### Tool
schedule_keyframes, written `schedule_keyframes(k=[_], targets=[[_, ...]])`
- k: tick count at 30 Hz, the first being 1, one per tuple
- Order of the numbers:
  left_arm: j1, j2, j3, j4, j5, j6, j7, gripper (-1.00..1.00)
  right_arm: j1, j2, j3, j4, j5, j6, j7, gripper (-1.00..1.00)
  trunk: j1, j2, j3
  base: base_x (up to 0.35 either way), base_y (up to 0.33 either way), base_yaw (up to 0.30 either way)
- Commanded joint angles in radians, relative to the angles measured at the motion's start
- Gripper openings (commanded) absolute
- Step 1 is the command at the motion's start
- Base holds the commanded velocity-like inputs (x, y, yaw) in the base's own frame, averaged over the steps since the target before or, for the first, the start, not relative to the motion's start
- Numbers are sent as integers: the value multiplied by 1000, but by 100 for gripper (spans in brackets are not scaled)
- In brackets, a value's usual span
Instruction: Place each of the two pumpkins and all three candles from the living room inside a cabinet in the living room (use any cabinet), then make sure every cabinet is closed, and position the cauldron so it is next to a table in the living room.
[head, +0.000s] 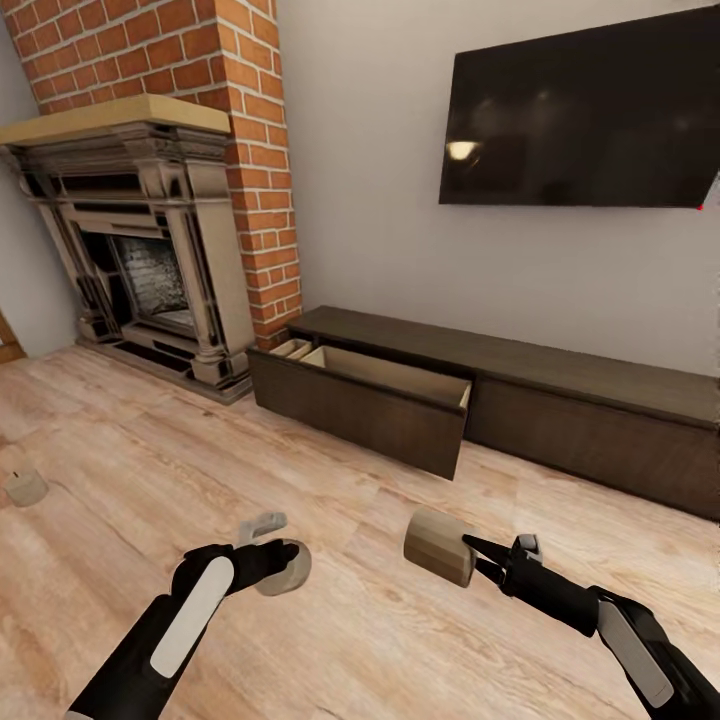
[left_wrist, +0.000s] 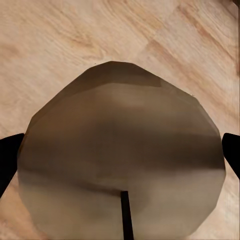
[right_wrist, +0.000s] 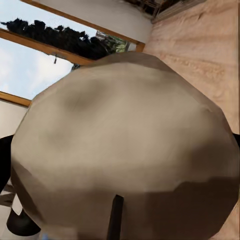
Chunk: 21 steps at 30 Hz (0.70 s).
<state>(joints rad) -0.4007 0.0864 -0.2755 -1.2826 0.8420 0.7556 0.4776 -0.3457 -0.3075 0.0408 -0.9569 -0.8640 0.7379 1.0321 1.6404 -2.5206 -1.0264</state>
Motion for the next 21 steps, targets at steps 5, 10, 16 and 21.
schedule_keyframes(k=[5, 10, 16, 21], targets=[[-1, 1, -2, -1, 11, -1, 10, -100, -1, -1, 2, 0, -12, 9, 0, -100, 0, 0, -1, 292, 218, -143], [-1, 1, -1, -1, 11, -1, 10, -100, -1, -1, 2, 0, -12, 9, -1, -100, 0, 0, -1, 292, 218, -68], [-1, 1, -1, -1, 11, -1, 10, -100, -1, -1, 2, 0, -12, 9, -1, -100, 0, 0, -1, 289, 220, -185], [-1, 1, -1, -1, 11, -1, 10, -100, -1, -1, 2, 0, -12, 9, -1, -100, 0, 0, -1, 283, 226, -211]])
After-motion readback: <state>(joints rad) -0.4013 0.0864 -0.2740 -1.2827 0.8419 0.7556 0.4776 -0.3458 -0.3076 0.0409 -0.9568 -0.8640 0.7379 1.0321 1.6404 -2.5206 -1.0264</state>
